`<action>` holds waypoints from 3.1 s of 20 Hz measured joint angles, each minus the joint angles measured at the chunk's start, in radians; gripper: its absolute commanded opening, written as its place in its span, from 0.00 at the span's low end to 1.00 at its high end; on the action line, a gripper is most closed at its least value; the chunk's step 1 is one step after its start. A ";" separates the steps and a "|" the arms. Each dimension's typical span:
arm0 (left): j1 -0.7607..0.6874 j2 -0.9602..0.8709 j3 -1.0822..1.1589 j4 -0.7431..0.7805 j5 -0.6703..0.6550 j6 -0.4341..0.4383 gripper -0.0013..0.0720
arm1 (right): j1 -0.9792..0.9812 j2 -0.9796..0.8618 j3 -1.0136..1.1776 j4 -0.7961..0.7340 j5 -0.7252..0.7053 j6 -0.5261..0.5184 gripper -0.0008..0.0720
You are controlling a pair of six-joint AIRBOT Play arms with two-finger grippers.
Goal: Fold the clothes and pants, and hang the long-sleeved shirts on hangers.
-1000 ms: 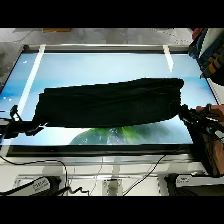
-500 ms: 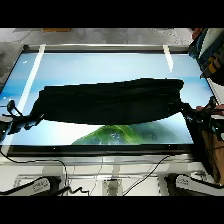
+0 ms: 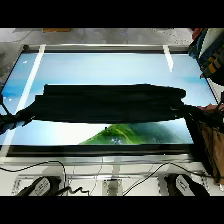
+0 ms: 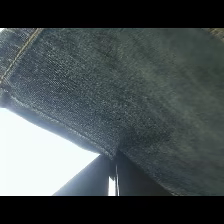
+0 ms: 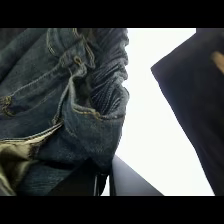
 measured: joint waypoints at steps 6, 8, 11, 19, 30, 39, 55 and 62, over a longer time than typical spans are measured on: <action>0.004 0.060 -0.001 0.205 -0.061 -0.082 0.05 | 0.000 0.204 0.000 -0.235 0.167 0.118 0.06; 0.004 0.066 -0.001 0.227 -0.058 -0.093 0.05 | 0.000 0.226 0.000 -0.261 0.196 0.151 0.06; 0.002 0.071 0.019 0.222 -0.005 -0.100 0.04 | 0.000 0.241 0.000 -0.267 0.196 0.213 0.06; -0.111 -0.010 0.325 0.246 0.068 -0.124 0.04 | 0.000 0.240 0.027 -0.206 0.065 0.336 0.06; -0.332 -0.510 0.676 0.397 -0.026 -0.340 0.04 | 0.000 -0.202 0.122 -0.005 -0.183 0.376 0.06; -0.377 -0.680 0.809 0.415 0.059 -0.471 0.05 | 0.077 -0.544 0.350 0.146 -0.373 0.393 0.06; -0.257 -0.506 0.789 0.407 -0.297 -0.530 0.67 | 0.084 -0.567 0.395 0.067 -0.225 0.330 0.96; -0.171 -0.338 0.452 0.250 -0.206 -0.533 0.89 | 0.073 -0.553 0.395 -0.017 -0.162 0.245 0.95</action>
